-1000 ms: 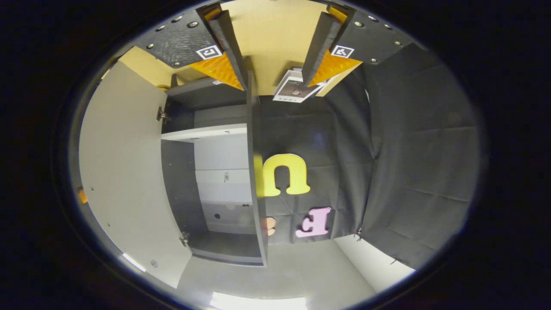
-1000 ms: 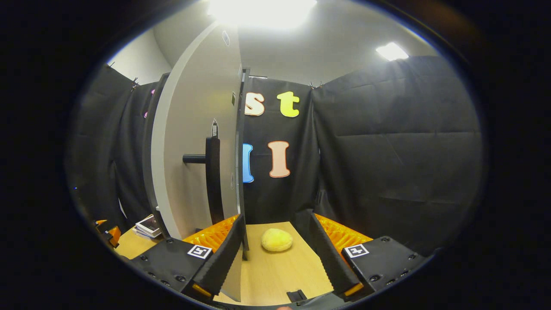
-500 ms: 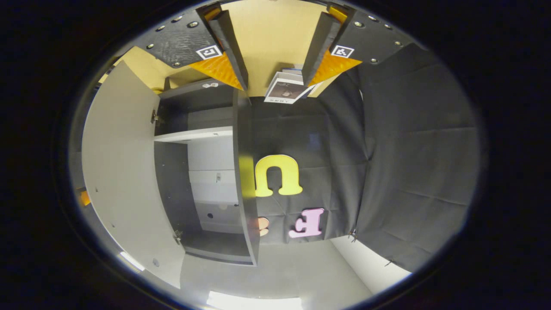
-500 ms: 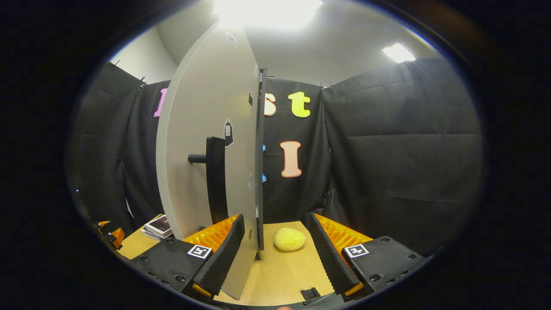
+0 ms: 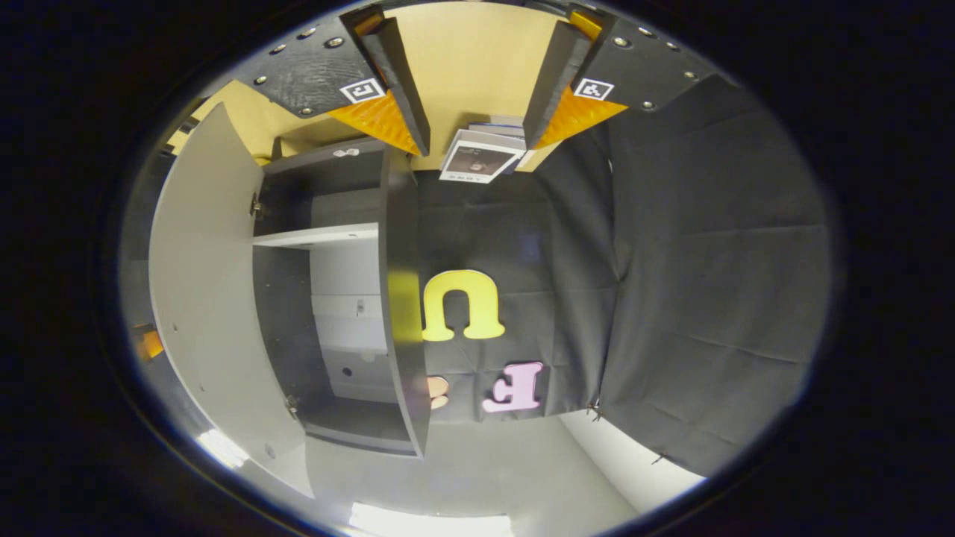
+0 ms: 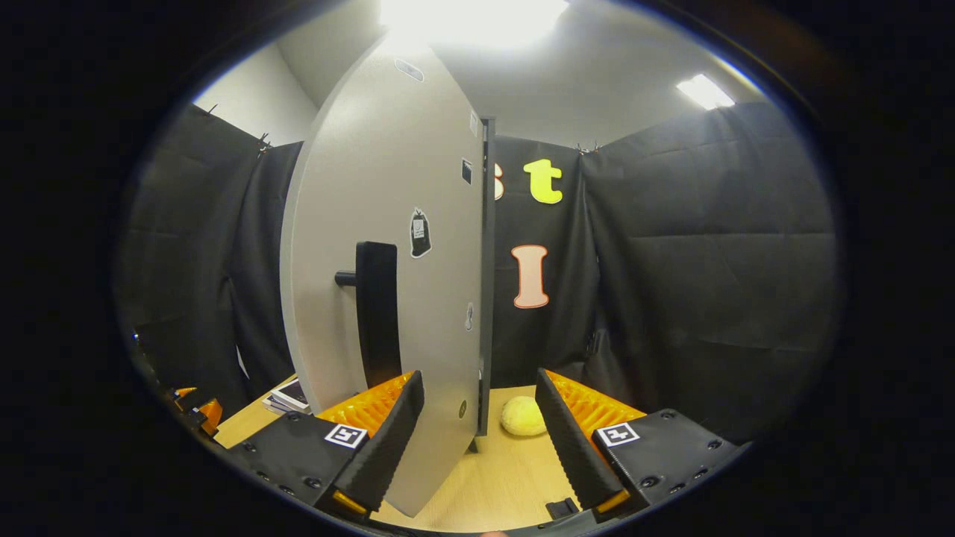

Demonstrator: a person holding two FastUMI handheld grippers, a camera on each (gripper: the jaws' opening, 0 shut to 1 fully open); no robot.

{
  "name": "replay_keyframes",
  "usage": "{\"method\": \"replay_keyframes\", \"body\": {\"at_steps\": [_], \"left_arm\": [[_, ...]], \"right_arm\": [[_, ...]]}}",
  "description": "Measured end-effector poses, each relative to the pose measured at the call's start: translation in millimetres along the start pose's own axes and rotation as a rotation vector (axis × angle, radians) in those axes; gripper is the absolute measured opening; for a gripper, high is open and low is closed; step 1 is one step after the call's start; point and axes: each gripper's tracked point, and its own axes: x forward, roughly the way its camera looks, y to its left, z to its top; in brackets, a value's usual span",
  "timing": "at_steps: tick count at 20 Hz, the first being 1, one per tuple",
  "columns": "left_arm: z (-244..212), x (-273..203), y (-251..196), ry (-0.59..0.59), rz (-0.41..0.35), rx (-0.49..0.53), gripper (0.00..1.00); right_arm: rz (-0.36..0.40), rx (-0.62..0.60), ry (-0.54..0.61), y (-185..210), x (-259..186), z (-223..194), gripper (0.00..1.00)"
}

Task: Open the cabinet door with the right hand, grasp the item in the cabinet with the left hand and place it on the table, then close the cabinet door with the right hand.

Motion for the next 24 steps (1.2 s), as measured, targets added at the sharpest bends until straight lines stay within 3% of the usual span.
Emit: {"method": "replay_keyframes", "body": {"at_steps": [2,3,4,17,24], "left_arm": [[-0.6,-1.0,4.0,0.001,0.010,0.003,0.75],[-0.9,-1.0,5.8,0.000,0.015,0.004,0.76],[-1.1,-0.8,7.7,0.002,0.021,0.005,0.76],[-2.4,-5.3,31.9,0.018,0.114,0.007,0.75],[0.9,-5.4,27.2,0.032,0.096,-0.002,0.75]], "right_arm": [[0.018,0.016,0.002,9.6,3.8,-3.6,0.96],[0.029,0.027,0.004,9.4,5.8,-4.3,0.92],[0.040,0.038,0.006,11.7,7.3,-4.9,0.96],[0.203,0.067,0.037,93.9,57.1,-16.2,0.96],[0.246,0.111,0.037,105.6,64.4,-20.2,0.96]]}}
